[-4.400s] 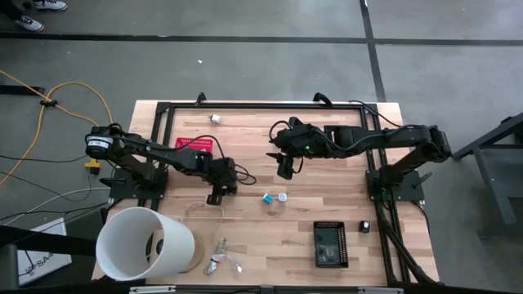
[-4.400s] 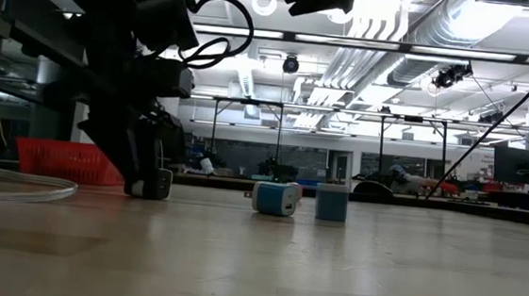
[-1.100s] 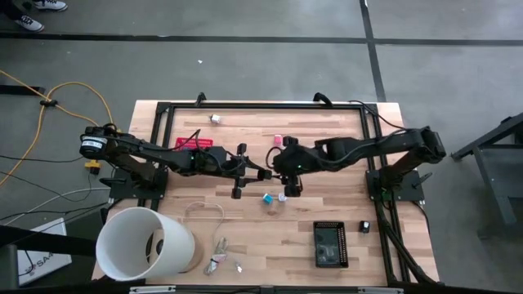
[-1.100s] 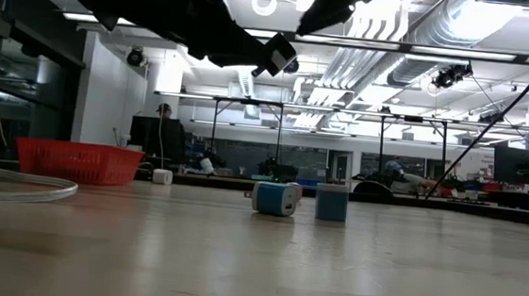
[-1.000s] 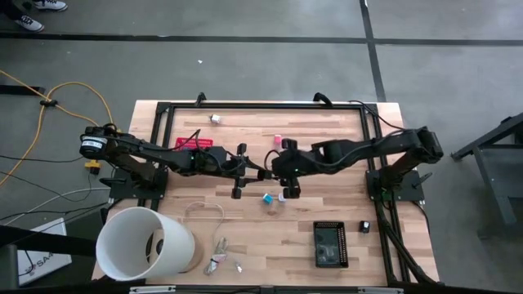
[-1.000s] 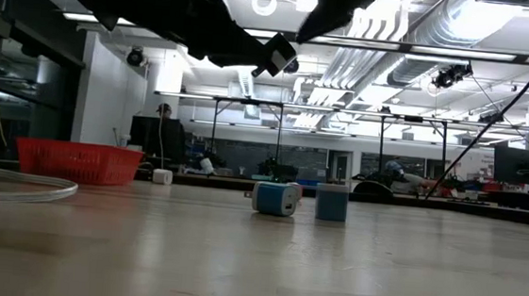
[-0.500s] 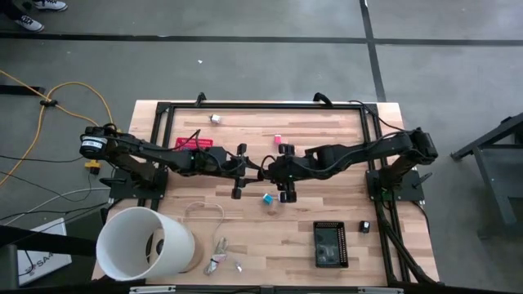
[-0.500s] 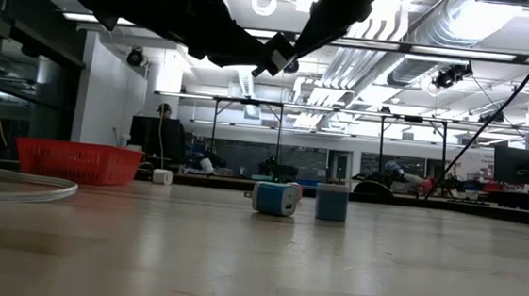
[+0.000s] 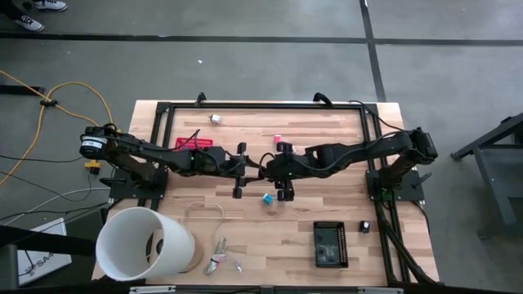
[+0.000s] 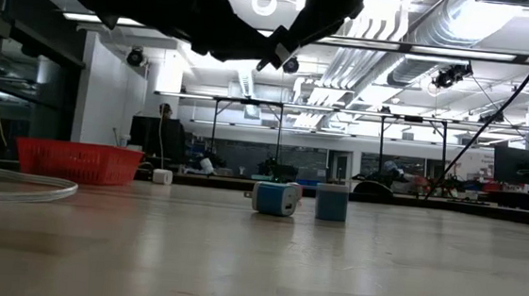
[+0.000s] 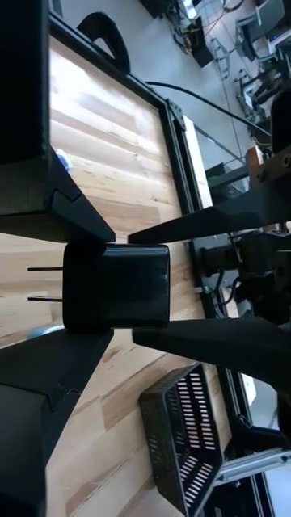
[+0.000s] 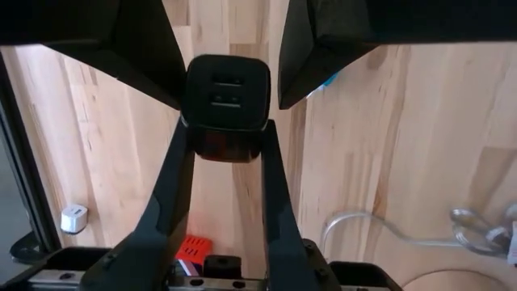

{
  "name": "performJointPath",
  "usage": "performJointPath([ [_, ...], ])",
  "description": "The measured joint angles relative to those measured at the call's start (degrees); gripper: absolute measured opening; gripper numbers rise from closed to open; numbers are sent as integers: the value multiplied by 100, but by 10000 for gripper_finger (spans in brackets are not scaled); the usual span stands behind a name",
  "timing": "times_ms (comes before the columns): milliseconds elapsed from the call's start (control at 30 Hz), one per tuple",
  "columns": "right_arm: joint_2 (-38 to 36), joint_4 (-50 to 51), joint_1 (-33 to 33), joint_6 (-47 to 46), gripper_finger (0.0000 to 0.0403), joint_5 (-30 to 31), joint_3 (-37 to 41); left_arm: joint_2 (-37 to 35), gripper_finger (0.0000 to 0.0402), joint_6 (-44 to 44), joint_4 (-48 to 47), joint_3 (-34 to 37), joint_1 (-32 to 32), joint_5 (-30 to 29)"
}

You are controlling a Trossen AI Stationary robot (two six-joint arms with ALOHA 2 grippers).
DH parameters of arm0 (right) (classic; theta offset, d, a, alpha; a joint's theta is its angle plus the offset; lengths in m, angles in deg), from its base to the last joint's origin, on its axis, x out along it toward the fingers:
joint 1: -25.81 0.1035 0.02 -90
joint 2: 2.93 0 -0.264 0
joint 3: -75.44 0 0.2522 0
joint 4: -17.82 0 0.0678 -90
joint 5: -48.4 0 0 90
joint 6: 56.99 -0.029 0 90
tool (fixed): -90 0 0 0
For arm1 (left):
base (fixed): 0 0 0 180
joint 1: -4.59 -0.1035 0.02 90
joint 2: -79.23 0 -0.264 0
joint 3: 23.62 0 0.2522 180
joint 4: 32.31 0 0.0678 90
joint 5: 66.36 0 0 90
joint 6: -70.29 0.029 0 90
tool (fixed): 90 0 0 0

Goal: Pick & Place Office items
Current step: Put the left black charger adapter into the black bin

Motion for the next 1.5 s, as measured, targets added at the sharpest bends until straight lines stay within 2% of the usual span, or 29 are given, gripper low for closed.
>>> performJointPath([
  [333, 0, -118, 0, 83, 176, 4, 0, 0, 152, 24, 63, 0, -1, 4],
  [633, 0, -118, -2, 74, 143, 20, 0, 0, 152, 26, 53, 0, -1, -2],
  [1200, -2, -118, -2, 70, 140, -8, 0, 0, 153, -116, 52, 0, -1, 0],
  [1300, -2, -126, -1, 84, 138, -10, 0, 0, 166, -139, 54, 0, -1, 1],
  [1500, -2, -136, 7, 110, 138, -48, -2, 0, 224, -151, 65, 0, -4, 6],
])
